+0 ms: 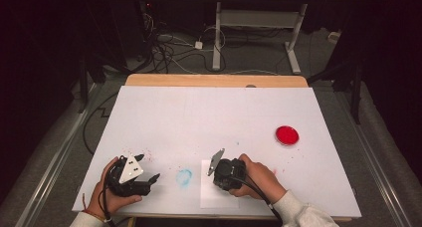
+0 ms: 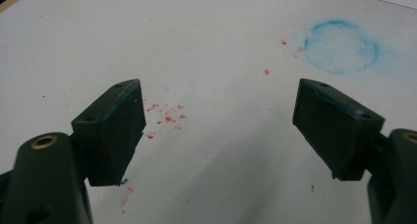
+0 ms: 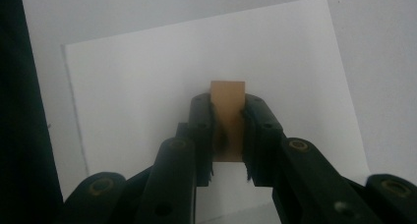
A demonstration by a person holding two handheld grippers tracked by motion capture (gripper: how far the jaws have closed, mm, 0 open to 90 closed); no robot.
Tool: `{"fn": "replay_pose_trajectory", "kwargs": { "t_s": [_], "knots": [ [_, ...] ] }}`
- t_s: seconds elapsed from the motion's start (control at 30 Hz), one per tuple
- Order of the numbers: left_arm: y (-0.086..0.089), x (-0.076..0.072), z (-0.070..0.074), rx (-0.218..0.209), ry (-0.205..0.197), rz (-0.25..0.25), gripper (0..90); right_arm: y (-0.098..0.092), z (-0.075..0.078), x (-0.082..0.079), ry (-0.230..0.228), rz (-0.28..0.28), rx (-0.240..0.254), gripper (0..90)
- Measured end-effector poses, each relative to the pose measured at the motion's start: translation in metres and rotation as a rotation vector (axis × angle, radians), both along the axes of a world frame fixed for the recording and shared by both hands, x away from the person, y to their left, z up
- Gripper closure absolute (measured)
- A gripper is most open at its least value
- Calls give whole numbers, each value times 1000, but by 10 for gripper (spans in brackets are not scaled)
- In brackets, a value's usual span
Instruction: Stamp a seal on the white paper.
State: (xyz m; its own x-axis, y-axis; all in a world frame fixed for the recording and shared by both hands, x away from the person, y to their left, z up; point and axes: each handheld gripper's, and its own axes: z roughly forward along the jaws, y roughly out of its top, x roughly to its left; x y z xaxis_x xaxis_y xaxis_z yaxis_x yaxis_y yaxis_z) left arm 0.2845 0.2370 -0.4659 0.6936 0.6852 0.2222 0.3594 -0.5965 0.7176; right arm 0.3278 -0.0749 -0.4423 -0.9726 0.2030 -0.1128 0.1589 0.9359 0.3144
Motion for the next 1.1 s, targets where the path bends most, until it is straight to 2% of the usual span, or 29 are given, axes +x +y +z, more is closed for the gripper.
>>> {"fn": "replay_pose_trajectory", "kwargs": {
  "t_s": [0.23,0.37,0.43,0.57,0.83,0.9,1.0,1.1],
  "knots": [
    [-1,0,0,-3,1,-5,196,-2,-1,2,12,-3,16,762],
    [-1,0,-1,-3,1,-11,196,1,-1,-3,-27,9,-6,762],
    [-1,0,-1,-6,3,-11,196,2,-1,-4,-32,11,-19,762],
    [-1,1,0,-10,3,-7,196,0,-2,0,-8,1,8,762],
    [3,2,-1,-18,2,0,196,-1,-2,4,27,-5,7,761],
    [4,2,-2,-28,4,2,196,-1,-2,4,28,-5,7,761],
    [4,4,-1,-15,-10,-7,196,-3,-2,5,37,-7,21,759],
    [3,4,-1,-18,-2,-4,196,-4,0,5,37,4,27,758]
  ]
}}
